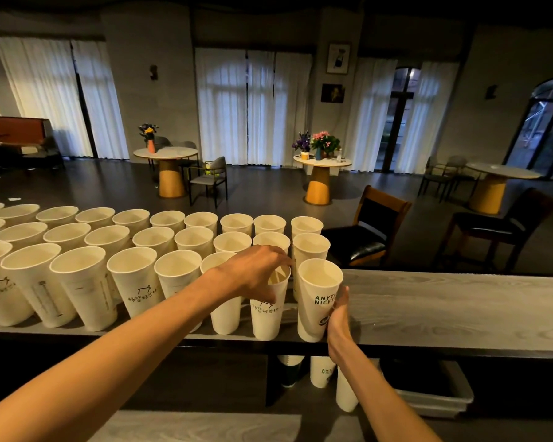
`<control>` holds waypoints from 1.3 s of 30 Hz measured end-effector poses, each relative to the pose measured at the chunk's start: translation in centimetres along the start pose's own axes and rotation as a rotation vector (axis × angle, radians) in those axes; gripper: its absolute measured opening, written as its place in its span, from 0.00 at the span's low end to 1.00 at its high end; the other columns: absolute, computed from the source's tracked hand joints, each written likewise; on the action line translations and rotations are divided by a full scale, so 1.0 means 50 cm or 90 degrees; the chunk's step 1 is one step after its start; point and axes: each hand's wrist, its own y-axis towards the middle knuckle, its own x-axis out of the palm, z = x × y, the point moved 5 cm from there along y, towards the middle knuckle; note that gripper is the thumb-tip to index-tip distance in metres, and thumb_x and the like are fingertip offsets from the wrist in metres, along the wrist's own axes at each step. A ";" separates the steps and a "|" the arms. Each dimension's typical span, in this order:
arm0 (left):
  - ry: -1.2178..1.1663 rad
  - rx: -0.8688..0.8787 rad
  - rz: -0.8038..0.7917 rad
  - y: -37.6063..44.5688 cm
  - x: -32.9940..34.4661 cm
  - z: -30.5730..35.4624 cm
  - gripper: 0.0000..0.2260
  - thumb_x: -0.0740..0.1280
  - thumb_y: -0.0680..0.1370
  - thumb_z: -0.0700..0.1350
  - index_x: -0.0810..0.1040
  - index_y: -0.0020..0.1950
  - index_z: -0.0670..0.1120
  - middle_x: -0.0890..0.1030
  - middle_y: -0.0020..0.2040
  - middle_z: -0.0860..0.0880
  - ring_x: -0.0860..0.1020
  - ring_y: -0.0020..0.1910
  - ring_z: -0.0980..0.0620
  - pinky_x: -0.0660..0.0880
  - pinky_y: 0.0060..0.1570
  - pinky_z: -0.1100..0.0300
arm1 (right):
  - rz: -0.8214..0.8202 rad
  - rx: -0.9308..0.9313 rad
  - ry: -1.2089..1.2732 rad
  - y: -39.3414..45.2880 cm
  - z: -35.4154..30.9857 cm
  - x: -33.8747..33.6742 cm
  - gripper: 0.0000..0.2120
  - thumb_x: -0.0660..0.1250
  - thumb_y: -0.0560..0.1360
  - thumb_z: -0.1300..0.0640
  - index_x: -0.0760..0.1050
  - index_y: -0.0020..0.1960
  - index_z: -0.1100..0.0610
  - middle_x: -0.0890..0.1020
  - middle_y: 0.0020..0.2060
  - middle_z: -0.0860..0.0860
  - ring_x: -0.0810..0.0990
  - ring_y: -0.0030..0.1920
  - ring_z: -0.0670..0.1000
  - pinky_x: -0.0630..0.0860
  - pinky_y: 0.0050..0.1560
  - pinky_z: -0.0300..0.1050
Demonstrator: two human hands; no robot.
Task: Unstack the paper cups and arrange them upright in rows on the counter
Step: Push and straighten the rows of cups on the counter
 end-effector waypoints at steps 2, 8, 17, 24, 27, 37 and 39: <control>-0.010 0.002 0.003 0.000 0.000 -0.002 0.37 0.81 0.69 0.48 0.71 0.76 0.51 0.75 0.73 0.50 0.75 0.69 0.48 0.77 0.62 0.54 | 0.006 0.004 0.003 -0.007 0.001 0.001 0.37 0.46 0.77 0.28 0.76 0.67 0.52 0.81 0.61 0.56 0.78 0.61 0.57 0.72 0.66 0.59; -0.028 0.014 0.017 -0.002 -0.006 -0.005 0.39 0.80 0.69 0.53 0.68 0.77 0.51 0.72 0.75 0.50 0.72 0.72 0.48 0.74 0.64 0.55 | 0.020 -0.007 -0.004 -0.017 0.004 0.007 0.36 0.47 0.78 0.29 0.76 0.67 0.53 0.81 0.61 0.56 0.77 0.63 0.58 0.71 0.67 0.59; -0.063 0.006 0.043 -0.008 -0.023 -0.026 0.42 0.80 0.69 0.54 0.66 0.79 0.52 0.70 0.77 0.51 0.70 0.75 0.48 0.74 0.67 0.51 | 0.041 -0.022 -0.013 -0.020 0.015 0.011 0.33 0.48 0.79 0.32 0.75 0.67 0.55 0.80 0.62 0.56 0.76 0.64 0.58 0.71 0.66 0.56; -0.109 -0.023 0.089 -0.025 -0.052 -0.072 0.43 0.80 0.68 0.59 0.66 0.79 0.52 0.68 0.78 0.51 0.66 0.76 0.49 0.69 0.72 0.50 | 0.057 -0.038 -0.017 -0.013 0.021 0.015 0.33 0.48 0.80 0.32 0.74 0.69 0.55 0.78 0.65 0.57 0.75 0.66 0.58 0.69 0.70 0.59; -0.135 -0.026 0.119 -0.030 -0.083 -0.104 0.43 0.79 0.67 0.61 0.68 0.78 0.51 0.71 0.76 0.50 0.70 0.73 0.48 0.71 0.71 0.49 | 0.067 -0.045 -0.002 -0.020 0.017 0.014 0.32 0.48 0.81 0.34 0.74 0.69 0.55 0.78 0.66 0.57 0.74 0.67 0.59 0.69 0.69 0.58; -0.224 -0.033 0.164 -0.064 -0.148 -0.284 0.30 0.77 0.71 0.60 0.77 0.69 0.51 0.80 0.67 0.52 0.79 0.64 0.53 0.77 0.64 0.53 | 0.339 -0.274 0.085 -0.072 -0.043 -0.084 0.16 0.58 0.82 0.44 0.77 0.58 0.54 0.82 0.57 0.57 0.80 0.57 0.56 0.75 0.62 0.53; -0.261 -0.053 0.168 -0.081 -0.154 -0.325 0.27 0.76 0.71 0.61 0.80 0.66 0.50 0.82 0.62 0.53 0.80 0.61 0.54 0.78 0.63 0.54 | 0.352 -0.347 0.036 -0.093 -0.098 -0.087 0.10 0.59 0.82 0.47 0.77 0.55 0.49 0.82 0.57 0.54 0.79 0.54 0.55 0.76 0.55 0.50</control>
